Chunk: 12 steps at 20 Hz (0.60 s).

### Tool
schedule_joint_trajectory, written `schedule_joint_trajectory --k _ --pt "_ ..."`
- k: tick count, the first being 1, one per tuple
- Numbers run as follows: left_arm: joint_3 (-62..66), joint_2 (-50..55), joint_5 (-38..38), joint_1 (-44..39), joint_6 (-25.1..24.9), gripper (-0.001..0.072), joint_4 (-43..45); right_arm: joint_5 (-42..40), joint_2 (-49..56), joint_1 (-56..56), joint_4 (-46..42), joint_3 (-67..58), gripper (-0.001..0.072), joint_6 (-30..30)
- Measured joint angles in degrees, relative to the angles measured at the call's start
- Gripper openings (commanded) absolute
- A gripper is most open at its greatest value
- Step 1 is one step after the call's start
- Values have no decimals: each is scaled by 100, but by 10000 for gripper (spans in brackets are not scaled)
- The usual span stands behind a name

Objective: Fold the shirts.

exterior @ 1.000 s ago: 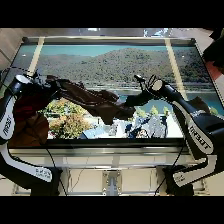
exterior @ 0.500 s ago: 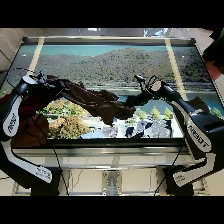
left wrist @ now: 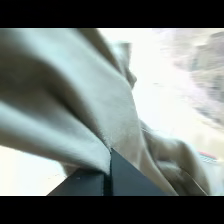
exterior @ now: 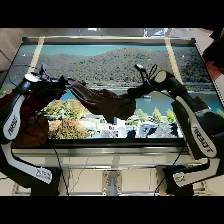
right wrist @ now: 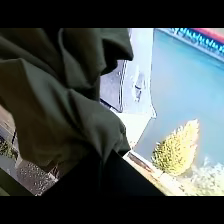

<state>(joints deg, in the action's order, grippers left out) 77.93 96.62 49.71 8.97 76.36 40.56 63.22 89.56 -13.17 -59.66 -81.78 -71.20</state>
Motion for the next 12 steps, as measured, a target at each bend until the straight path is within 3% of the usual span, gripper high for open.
schedule_joint_trajectory --k 6,12 --pt "2 -2267 1049 164 -791 8 190 1670 -1904 0 -1279 -1561 12 -162" --pt "7 -4850 1814 162 -1001 8 1233 2142 -3740 0 -1648 -2640 11 -389"
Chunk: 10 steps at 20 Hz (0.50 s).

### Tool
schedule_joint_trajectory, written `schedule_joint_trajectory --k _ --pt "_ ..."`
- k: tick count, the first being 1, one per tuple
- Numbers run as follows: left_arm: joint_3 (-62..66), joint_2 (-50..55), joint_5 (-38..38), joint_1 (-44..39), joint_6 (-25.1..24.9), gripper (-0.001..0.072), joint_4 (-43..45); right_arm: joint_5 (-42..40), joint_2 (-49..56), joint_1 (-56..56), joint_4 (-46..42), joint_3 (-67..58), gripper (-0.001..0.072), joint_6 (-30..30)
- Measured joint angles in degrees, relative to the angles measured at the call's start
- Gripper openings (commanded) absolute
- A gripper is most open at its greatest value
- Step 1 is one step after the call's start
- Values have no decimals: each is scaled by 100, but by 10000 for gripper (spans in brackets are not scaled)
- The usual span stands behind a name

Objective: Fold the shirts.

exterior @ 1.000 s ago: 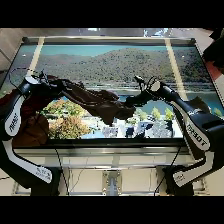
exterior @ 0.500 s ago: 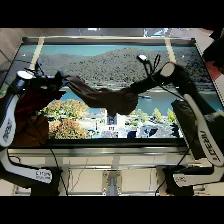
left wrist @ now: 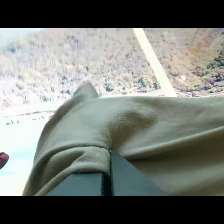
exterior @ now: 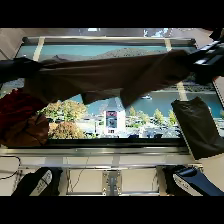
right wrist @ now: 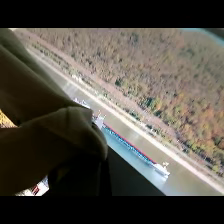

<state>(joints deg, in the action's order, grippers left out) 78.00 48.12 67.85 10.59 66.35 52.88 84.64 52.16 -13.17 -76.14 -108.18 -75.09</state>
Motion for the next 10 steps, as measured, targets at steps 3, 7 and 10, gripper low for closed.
schedule_joint_trajectory --k 3,7,10 --pt "-7 -481 459 -304 -17 8 208 31 -396 0 -404 -203 10 -81" --pt "-138 2 1038 -1333 -33 9 363 37 -192 0 -1093 -122 10 -164" --pt "-282 1097 1283 -2258 -35 10 402 -61 505 24 -1451 83 10 -184"
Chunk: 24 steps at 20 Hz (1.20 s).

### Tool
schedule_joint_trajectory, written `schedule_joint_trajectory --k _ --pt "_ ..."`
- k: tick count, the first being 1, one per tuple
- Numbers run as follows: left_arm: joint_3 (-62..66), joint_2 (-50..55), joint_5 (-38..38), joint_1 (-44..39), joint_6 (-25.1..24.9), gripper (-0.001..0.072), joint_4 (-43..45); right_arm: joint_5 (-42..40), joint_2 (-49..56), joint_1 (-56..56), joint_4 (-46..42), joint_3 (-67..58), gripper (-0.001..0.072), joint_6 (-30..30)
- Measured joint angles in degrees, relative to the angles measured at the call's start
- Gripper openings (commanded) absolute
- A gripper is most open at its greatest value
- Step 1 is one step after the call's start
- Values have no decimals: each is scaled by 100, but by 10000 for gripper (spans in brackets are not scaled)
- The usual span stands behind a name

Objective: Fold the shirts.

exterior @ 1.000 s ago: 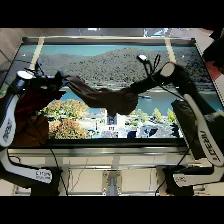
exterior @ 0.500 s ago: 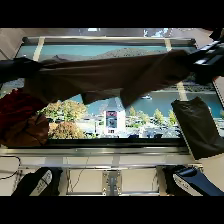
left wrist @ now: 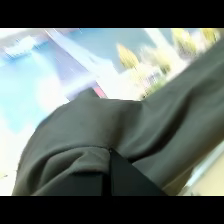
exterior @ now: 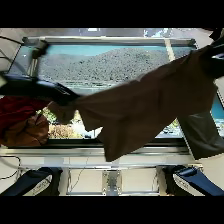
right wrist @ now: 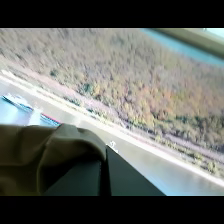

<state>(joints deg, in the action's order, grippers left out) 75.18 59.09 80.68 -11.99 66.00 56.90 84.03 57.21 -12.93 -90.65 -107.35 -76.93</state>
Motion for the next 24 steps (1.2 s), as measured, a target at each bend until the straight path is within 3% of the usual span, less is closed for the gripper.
schedule_joint_trajectory --k 3,5,6,7,8,12,16,21,24 --pt "-57 1460 11 -592 0 33 297 -341 1099 192 -72 116 13 -24" --pt "-57 2404 -407 -723 -2 543 588 -765 1926 356 -44 149 38 -188" --pt "-15 2791 -708 -730 0 640 693 -1071 2306 417 -17 160 185 -317" --pt "76 3132 -1080 -697 7 640 728 -1412 2667 468 -15 168 429 -461" --pt "205 3366 -1456 -632 66 640 756 -1805 2999 501 0 168 498 -619" --pt "1084 3668 -2938 -114 474 641 774 -3023 3692 586 70 122 497 -1082" --pt "1803 3130 -3563 787 728 632 774 -2402 3654 922 -308 -262 474 -1104" --pt "1867 2055 -2776 2411 1228 632 778 -914 2704 1989 -372 -369 474 -715" --pt "1073 1403 -2214 3244 1386 632 756 -378 1749 2734 197 485 474 -393"
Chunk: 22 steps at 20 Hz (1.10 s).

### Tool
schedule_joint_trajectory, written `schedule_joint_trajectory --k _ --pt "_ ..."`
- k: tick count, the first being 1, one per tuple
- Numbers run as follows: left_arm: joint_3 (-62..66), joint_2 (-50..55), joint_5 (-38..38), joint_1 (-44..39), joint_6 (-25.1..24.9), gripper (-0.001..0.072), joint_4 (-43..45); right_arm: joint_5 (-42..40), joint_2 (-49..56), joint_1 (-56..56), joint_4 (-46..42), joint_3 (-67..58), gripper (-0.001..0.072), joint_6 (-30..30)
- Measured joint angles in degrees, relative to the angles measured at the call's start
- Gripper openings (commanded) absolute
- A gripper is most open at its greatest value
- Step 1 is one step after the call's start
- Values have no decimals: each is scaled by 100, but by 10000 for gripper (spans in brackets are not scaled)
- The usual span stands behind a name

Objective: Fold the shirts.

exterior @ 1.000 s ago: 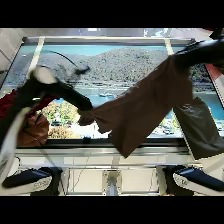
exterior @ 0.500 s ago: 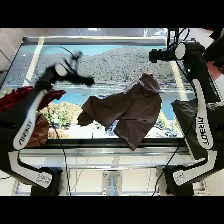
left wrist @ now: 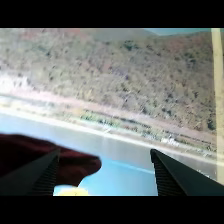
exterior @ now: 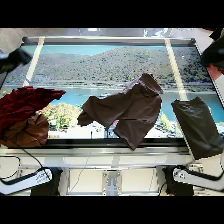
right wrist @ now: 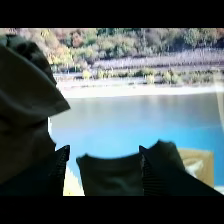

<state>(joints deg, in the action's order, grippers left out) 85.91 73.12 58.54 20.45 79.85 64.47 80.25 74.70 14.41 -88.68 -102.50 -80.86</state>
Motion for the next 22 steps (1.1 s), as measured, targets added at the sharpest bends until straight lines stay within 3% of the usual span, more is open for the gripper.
schedule_joint_trajectory --k 2,5,9,11,16,18,22 --pt "-1056 -525 109 361 76 632 -83 -26 -861 494 457 1320 476 170" --pt "-3027 -1335 -138 612 111 632 -811 -892 -2256 1130 1499 4009 477 96" --pt "-5268 -1956 -551 656 55 631 -2815 -1547 -2973 1611 3132 6494 479 76" --pt "-5949 -2063 -645 442 -354 631 -3711 -1609 -2916 1707 3604 7016 479 223" --pt "-6561 -2096 -1193 -1340 -1502 631 -4905 -1709 -2638 1784 4087 7482 479 420" --pt "-6634 -1967 -1718 -2297 -1530 630 -5110 -1727 -2590 1792 4179 7536 479 474" --pt "-6688 -1462 -2621 -3790 -1049 591 -5729 -1834 -2551 1799 4404 7580 479 651"
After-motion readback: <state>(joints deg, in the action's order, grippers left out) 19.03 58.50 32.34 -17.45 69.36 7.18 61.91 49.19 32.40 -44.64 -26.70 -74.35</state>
